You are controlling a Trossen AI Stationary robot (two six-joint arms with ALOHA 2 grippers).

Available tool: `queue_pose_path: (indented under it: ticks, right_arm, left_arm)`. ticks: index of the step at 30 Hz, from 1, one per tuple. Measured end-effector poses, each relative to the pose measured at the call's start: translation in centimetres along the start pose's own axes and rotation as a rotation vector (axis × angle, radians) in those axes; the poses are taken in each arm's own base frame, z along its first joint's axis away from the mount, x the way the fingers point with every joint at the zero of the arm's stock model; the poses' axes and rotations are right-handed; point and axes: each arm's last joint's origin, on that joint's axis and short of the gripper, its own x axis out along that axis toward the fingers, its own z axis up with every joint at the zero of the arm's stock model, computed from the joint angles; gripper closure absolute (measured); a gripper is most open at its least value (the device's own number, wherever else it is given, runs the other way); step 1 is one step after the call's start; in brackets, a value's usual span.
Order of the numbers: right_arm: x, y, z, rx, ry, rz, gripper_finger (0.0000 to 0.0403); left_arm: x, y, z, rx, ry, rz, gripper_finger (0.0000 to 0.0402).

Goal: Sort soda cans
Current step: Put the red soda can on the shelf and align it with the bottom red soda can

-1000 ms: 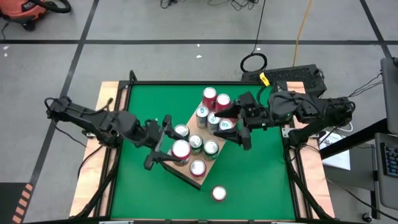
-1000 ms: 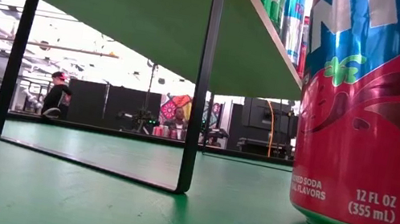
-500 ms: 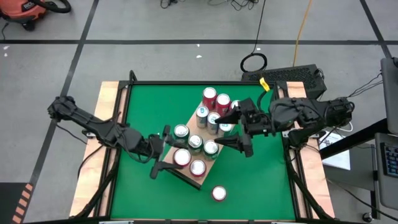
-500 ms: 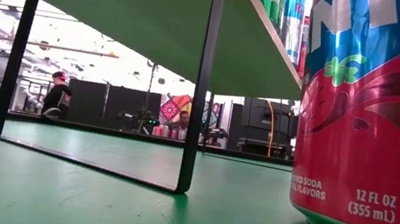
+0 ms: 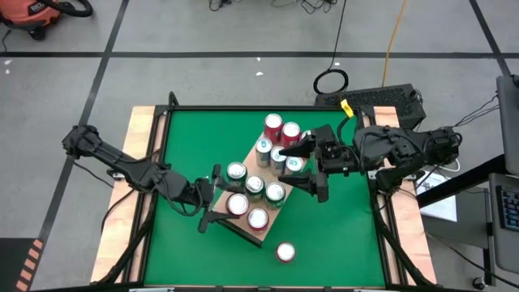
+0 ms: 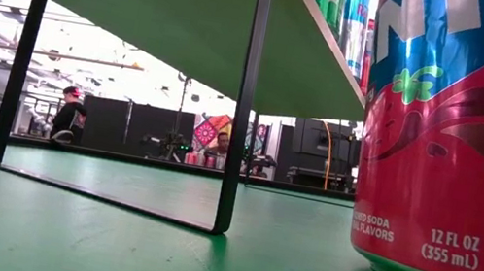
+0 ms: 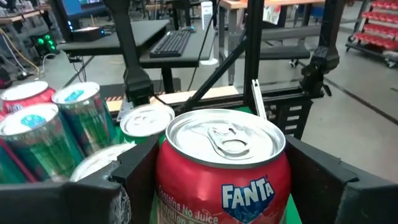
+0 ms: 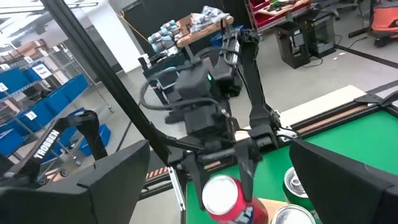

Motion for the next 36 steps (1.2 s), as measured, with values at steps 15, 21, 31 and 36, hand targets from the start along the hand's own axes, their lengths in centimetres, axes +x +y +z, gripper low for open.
queue_pose_path:
  ticks: [15,21,31,36]
  right_arm:
    - [0.2,0.2,0.4,0.012,-0.062,-0.008,0.0025]
    - [1.1,0.1,-0.1,0.019,-0.051,-0.027,0.0025]
    - [2.1,0.1,-0.7,0.053,-0.036,-0.035,0.0025]
    - [2.1,0.2,-0.6,0.058,-0.05,-0.028,0.0025]
  left_arm:
    - [0.2,-0.5,-4.2,-0.079,-0.12,0.0,0.0128]
    - [0.2,-0.5,-5.4,-0.084,-0.135,0.003,0.0128]
    - [0.5,-0.5,-5.9,-0.055,-0.121,0.008,0.0119]
    - [1.0,-0.7,-6.4,-0.048,-0.095,0.007,0.0116]
